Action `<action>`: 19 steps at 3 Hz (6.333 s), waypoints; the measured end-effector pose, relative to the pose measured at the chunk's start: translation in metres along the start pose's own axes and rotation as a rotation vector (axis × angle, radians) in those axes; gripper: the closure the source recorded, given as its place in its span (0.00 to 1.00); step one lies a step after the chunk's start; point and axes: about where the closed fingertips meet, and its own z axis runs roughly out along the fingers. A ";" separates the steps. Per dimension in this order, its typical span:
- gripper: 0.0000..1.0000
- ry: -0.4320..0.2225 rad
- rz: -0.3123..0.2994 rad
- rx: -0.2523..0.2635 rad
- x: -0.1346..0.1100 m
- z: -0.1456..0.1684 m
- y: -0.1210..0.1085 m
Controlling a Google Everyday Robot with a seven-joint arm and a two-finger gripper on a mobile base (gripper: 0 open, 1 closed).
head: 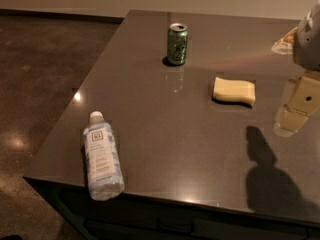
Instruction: Move blue plastic bottle near sponge
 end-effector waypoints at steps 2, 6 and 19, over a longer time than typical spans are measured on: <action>0.00 -0.004 -0.001 -0.006 -0.005 0.002 0.002; 0.00 -0.103 -0.370 -0.162 -0.131 0.071 0.079; 1.00 -0.109 -0.825 -0.099 -0.222 0.108 -0.028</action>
Offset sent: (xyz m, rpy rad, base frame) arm 0.0006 0.0139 -0.0104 0.0125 0.0357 0.0102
